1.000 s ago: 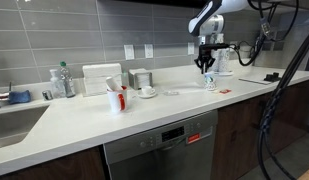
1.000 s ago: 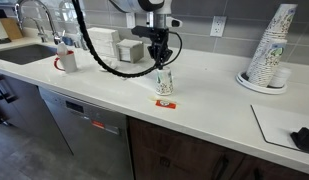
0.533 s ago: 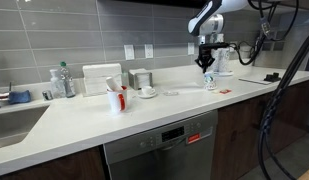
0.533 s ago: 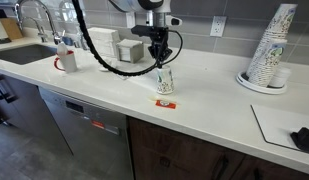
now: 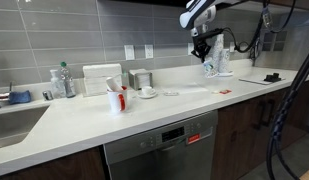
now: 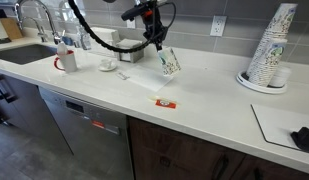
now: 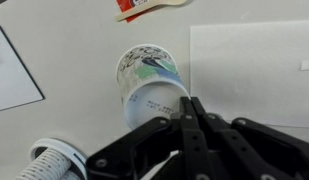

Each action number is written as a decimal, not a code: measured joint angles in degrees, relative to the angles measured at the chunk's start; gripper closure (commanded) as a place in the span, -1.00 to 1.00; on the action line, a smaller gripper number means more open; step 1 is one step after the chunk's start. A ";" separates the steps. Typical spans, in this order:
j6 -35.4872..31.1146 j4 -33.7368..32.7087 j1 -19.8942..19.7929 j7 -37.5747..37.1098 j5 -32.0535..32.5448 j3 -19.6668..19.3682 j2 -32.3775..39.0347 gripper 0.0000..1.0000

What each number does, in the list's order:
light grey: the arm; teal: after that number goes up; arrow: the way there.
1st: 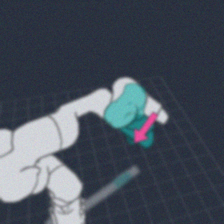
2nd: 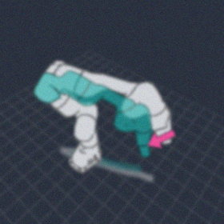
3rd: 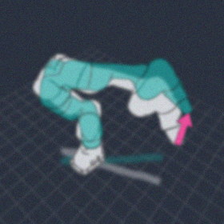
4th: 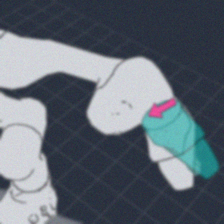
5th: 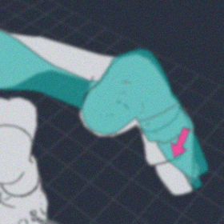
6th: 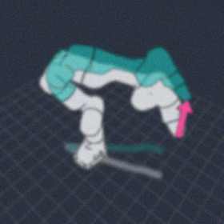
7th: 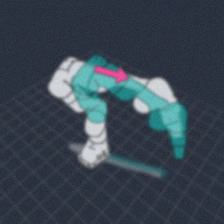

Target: Set the cup right side up on the paper towel

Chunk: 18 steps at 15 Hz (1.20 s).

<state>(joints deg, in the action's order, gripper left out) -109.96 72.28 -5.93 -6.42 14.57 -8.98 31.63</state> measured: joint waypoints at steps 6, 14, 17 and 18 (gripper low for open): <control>2.01 -0.66 11.45 -17.04 16.80 -2.94 2.54 0.99; 10.45 -8.91 16.43 -25.14 23.67 -3.54 13.63 0.99; 11.35 -13.03 16.55 -25.14 23.62 -3.33 18.09 0.99; 11.51 -14.37 16.56 -25.14 23.60 -3.32 19.38 0.99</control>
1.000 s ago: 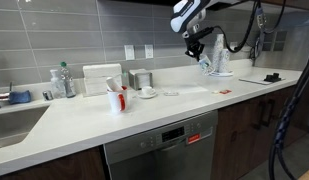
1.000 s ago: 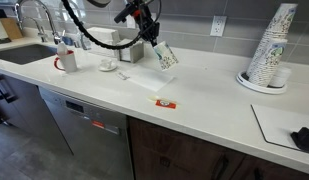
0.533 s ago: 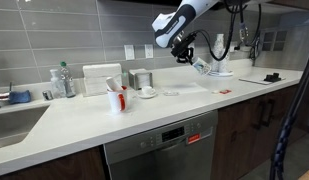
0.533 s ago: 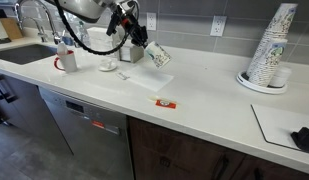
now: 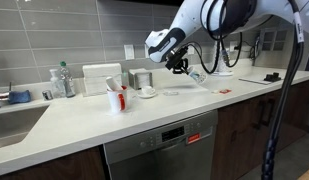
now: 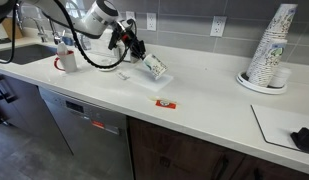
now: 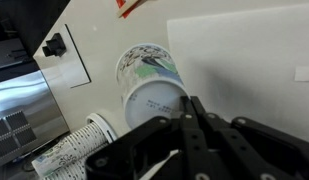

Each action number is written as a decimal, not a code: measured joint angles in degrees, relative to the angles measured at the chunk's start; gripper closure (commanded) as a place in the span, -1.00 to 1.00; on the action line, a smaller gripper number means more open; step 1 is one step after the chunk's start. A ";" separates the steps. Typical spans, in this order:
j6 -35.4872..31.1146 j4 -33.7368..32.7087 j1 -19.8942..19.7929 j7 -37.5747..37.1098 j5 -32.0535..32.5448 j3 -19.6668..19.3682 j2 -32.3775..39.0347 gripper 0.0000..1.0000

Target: Set the cup right side up on the paper towel

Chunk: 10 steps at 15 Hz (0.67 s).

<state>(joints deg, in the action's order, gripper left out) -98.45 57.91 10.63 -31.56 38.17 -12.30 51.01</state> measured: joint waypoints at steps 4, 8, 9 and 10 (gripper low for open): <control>1.26 -5.18 0.00 0.11 -0.49 0.01 4.32 0.44; 2.83 -9.26 -0.02 0.75 -1.23 0.00 7.02 0.08; 3.32 -10.10 -0.03 1.21 -1.65 0.00 7.51 -0.10; 3.75 -10.87 -0.05 1.61 -2.12 0.00 7.91 -0.23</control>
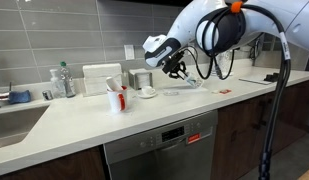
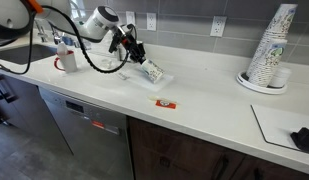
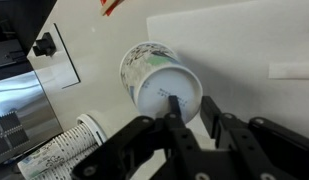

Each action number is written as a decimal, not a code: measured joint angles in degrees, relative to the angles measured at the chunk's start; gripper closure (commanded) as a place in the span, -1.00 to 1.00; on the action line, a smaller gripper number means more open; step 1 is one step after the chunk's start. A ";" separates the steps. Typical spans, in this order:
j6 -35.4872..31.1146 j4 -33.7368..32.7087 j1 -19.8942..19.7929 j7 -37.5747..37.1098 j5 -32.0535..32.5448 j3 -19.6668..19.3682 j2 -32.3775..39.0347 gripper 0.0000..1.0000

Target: Set the cup right side up on the paper towel

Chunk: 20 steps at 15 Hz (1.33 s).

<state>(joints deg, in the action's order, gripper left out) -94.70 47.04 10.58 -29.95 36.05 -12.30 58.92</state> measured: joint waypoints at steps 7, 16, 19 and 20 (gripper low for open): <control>2.31 -2.92 -1.07 5.30 -5.19 1.56 1.09 -1.00; 8.81 -10.26 -6.45 17.83 -16.30 7.13 0.91 -1.00; 11.10 -12.55 -9.15 20.97 -21.07 9.59 0.78 -1.00; 11.76 -13.12 -10.18 21.92 -22.60 10.31 0.65 -1.00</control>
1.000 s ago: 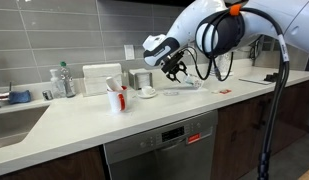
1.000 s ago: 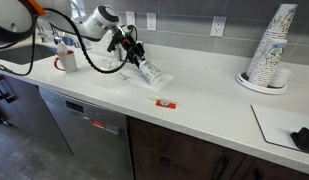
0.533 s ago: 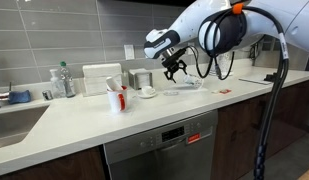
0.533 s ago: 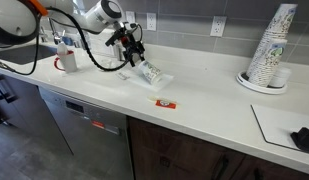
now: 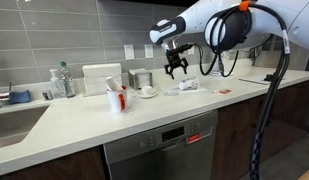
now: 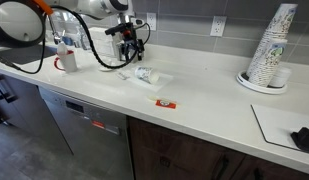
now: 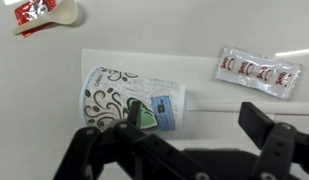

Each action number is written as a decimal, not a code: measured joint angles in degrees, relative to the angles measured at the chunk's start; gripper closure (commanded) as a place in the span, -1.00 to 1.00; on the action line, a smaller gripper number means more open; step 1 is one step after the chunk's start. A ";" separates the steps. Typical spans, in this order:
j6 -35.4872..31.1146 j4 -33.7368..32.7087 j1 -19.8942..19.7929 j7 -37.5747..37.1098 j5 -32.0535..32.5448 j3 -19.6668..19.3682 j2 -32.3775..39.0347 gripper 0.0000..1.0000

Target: Set the cup right side up on the paper towel

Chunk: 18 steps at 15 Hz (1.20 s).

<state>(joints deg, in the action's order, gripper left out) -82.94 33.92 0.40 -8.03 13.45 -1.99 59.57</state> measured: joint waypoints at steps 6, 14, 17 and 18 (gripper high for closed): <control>1.26 -2.43 -8.07 7.04 -6.12 2.42 -1.16 -1.00; 1.20 -2.62 -18.32 19.37 -15.24 7.58 -0.88 -1.00; 1.03 -2.58 -20.73 20.67 -19.24 9.74 0.20 -1.00; 1.03 -2.54 -21.42 20.70 -20.61 10.48 0.69 -1.00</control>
<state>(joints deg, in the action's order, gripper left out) -81.91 31.38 -21.02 12.66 -7.15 8.49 60.26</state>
